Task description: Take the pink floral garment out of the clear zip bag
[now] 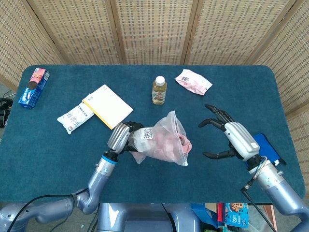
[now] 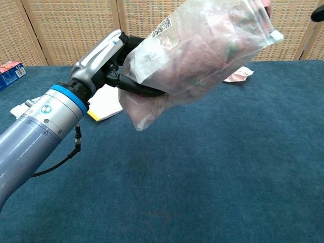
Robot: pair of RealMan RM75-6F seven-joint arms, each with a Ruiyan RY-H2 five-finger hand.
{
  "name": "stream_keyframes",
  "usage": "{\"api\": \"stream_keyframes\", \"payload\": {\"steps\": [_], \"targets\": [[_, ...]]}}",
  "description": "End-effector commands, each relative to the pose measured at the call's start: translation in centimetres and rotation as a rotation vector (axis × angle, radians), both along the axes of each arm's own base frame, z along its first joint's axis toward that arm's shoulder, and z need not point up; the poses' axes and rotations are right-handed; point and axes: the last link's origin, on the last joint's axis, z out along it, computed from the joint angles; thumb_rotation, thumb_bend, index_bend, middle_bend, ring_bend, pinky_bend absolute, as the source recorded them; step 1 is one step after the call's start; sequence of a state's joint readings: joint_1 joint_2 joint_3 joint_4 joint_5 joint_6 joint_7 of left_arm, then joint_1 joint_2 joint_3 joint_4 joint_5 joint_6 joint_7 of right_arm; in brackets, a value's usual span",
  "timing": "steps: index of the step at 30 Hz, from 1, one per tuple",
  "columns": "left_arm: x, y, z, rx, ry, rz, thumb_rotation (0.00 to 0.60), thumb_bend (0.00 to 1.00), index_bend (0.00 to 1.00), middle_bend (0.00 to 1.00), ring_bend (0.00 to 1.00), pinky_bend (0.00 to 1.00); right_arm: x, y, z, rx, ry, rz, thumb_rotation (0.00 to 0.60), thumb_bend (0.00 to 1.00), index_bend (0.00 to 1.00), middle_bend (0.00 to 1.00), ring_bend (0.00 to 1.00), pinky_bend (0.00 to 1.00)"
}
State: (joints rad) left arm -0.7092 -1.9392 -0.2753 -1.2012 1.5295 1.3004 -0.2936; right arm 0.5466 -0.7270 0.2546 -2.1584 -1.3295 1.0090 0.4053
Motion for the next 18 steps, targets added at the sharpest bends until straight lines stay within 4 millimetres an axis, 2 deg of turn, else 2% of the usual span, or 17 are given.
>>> {"api": "stream_keyframes", "payload": {"steps": [1, 9, 18], "targets": [[0.2, 0.2, -0.2, -0.005, -0.006, 0.003, 0.6, 0.09, 0.65, 0.66, 0.6, 0.54, 1.4, -0.3, -0.8, 0.018, 0.005, 0.022, 0.6, 0.19, 0.31, 0.0, 0.0, 0.0], [1.0, 0.6, -0.7, -0.017, 0.005, 0.012, 0.6, 0.09, 0.65, 0.66, 0.6, 0.54, 3.3, -0.2, -2.2, 0.077, 0.022, 0.042, 0.6, 0.19, 0.31, 0.0, 0.0, 0.0], [1.5, 0.4, -1.3, -0.033, 0.003, 0.009, 0.6, 0.09, 0.65, 0.66, 0.6, 0.54, 4.2, -0.6, -3.4, 0.115, 0.01, 0.043, 0.6, 0.19, 0.31, 0.0, 0.0, 0.0]]}}
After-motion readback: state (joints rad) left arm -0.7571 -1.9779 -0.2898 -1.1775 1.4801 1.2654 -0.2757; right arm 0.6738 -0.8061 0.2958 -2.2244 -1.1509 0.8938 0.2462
